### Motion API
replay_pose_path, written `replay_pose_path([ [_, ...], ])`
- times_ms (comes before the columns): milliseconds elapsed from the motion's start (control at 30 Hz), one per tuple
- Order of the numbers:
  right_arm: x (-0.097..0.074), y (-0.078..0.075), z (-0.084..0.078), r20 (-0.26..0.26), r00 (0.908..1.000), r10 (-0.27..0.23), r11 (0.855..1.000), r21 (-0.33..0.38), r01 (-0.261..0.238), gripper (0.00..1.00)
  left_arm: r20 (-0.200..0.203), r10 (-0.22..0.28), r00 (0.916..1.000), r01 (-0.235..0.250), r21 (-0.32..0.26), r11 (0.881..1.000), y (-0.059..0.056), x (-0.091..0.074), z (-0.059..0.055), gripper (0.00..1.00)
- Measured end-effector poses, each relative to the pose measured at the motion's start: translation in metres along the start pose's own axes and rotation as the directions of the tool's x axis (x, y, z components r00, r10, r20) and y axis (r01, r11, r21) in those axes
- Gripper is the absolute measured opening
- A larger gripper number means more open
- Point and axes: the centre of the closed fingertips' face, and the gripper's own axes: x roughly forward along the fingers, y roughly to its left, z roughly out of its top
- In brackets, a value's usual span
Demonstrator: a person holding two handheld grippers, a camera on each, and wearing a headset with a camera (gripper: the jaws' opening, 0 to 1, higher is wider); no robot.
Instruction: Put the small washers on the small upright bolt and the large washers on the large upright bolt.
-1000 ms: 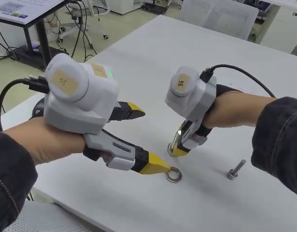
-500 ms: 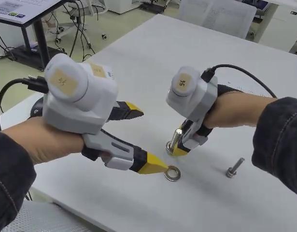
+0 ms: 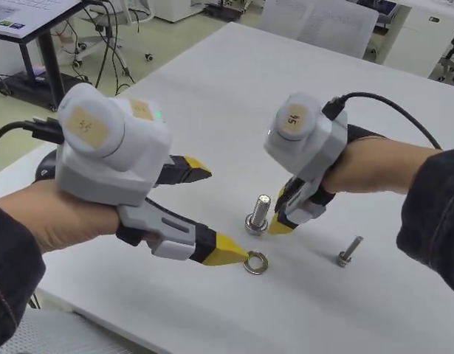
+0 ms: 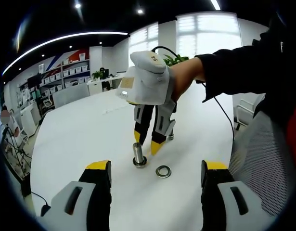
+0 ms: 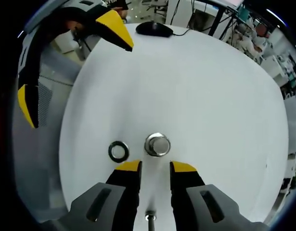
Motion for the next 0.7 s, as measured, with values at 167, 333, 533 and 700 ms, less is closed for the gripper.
replay_pose_path([
  [167,-0.003,0.005,-0.004,0.011,0.9999,-0.006,1.0,0.012,0.006,0.25,-0.001,-0.003,1.0,0.003,0.004,1.0,-0.001,0.0,0.0,0.76],
  [333,-0.007,0.012,-0.007,0.022,0.9997,-0.011,1.0,0.019,0.011,0.25,-0.002,-0.005,1.0,0.005,0.007,1.0,-0.001,0.0,0.0,0.76],
  [533,-0.007,0.024,-0.012,0.033,0.9994,-0.007,1.0,0.029,0.006,0.25,-0.005,-0.006,1.0,0.006,0.011,1.0,-0.002,-0.001,0.0,0.76],
  [700,-0.002,0.035,-0.016,0.03,0.9995,0.006,0.999,0.031,-0.007,0.25,-0.009,-0.007,0.9999,0.007,0.015,1.0,-0.003,0.0,-0.001,0.76],
])
